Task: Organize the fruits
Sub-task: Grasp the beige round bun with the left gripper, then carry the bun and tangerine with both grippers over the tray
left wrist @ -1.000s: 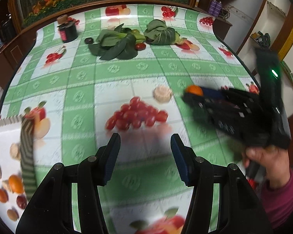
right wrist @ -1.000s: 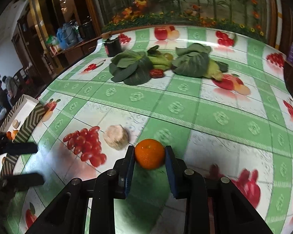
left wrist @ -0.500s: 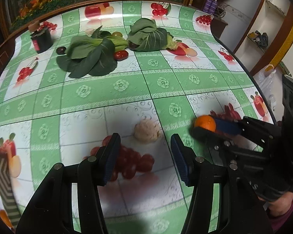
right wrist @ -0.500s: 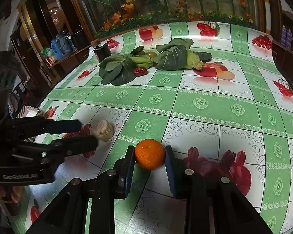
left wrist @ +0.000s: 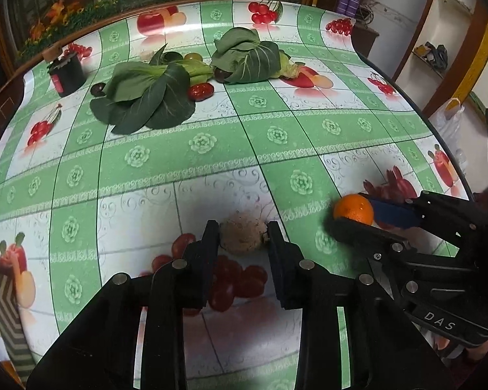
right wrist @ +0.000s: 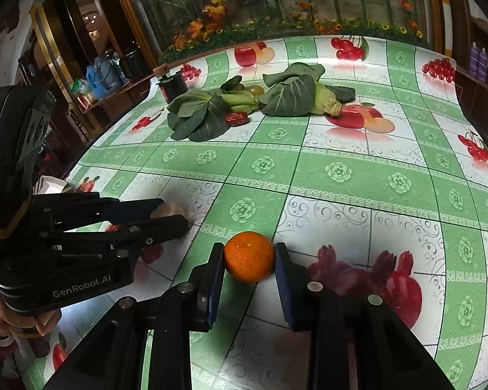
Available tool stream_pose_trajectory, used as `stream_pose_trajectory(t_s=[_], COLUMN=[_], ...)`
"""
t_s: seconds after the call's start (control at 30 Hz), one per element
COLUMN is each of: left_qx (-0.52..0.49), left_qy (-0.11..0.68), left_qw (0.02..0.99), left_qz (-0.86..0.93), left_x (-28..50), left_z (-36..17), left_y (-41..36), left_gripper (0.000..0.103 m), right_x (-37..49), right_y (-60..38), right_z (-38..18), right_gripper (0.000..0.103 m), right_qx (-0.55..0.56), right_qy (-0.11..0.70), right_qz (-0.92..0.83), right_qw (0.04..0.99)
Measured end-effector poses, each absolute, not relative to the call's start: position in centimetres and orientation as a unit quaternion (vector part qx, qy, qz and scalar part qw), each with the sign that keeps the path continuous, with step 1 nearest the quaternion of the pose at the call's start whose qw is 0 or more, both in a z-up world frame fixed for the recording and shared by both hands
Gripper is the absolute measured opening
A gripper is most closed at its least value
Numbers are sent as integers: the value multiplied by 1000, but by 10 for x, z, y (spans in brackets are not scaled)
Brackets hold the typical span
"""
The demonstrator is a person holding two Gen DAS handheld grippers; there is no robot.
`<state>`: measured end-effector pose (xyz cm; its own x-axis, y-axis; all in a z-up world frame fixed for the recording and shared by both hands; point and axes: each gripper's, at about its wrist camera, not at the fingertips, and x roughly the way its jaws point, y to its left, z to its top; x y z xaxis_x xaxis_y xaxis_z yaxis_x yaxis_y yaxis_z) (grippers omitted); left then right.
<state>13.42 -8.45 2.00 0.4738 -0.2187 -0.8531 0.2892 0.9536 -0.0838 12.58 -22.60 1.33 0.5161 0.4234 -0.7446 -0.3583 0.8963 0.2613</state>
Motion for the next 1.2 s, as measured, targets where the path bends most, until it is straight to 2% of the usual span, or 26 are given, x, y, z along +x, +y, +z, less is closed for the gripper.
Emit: stream_pose_trajectory(t_s=[0.47, 1.2], left_qx=[45, 32], left_qy=[474, 419], left_qw=[873, 907], left_qz=[-108, -17], left_x=[65, -26], left_z=[36, 61], left_y=[-50, 37], left_gripper=[29, 29], right_x=[82, 19], right_y=[-180, -104], right_z=[35, 36], right_gripper=[30, 30], right_qx=[16, 11], right_qy=[413, 417], right_qz=[252, 317], right_qw=[875, 852])
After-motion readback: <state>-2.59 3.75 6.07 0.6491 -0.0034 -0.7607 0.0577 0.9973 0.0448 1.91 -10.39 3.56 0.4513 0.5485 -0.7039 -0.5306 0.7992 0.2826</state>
